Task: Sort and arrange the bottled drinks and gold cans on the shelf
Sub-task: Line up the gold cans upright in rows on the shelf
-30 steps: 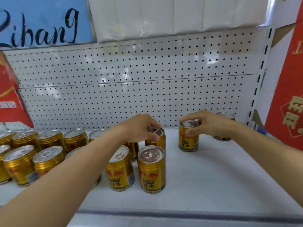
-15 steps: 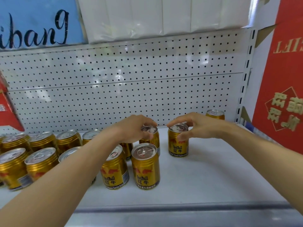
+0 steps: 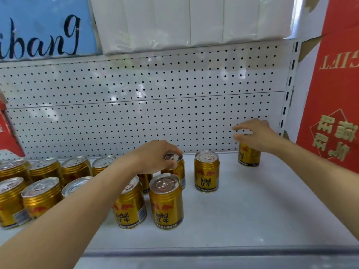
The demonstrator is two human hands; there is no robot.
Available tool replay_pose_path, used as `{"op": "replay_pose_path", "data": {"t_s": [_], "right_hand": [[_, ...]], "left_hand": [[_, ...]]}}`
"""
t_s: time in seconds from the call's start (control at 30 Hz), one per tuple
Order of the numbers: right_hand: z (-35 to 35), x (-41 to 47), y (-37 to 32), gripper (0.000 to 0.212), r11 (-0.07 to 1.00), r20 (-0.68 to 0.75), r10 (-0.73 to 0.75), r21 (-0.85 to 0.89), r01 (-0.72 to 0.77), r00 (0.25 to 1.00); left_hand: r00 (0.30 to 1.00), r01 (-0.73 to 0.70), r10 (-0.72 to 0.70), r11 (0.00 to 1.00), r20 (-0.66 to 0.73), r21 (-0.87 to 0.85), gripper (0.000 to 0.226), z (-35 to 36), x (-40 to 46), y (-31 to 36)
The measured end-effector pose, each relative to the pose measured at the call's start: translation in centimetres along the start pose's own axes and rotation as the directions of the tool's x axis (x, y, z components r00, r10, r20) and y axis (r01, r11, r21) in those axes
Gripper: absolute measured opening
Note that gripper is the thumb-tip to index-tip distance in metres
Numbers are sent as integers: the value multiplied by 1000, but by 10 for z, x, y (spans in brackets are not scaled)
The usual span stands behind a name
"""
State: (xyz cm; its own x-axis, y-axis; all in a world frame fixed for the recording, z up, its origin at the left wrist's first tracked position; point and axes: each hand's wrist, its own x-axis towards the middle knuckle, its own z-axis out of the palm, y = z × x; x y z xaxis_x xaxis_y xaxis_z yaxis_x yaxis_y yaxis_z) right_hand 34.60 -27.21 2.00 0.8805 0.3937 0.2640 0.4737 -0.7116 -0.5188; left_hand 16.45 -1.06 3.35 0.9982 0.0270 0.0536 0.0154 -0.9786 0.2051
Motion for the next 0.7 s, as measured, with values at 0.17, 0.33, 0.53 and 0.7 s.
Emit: {"op": "replay_pose_path", "data": {"t_s": [0.17,0.33,0.53,0.7], "right_hand": [[9,11,25,56,994,186,113,-15,-112,976],[1,0,21,49,997,166,12,75,-25,986],[-13,-46,-3,51,996,306,-59,79,36,950],[-15,-87,-33,48,987,333,-154,100,128,930]], "left_hand": [[1000,12,-12,1000,0,10,42,1,-1,3],[998,60,-58,989,22,-134,36,-3,-9,1],[984,-5,-55,941,-169,-337,34,10,-40,12],[985,-34,-21,951,-171,-309,38,10,-55,16]]}}
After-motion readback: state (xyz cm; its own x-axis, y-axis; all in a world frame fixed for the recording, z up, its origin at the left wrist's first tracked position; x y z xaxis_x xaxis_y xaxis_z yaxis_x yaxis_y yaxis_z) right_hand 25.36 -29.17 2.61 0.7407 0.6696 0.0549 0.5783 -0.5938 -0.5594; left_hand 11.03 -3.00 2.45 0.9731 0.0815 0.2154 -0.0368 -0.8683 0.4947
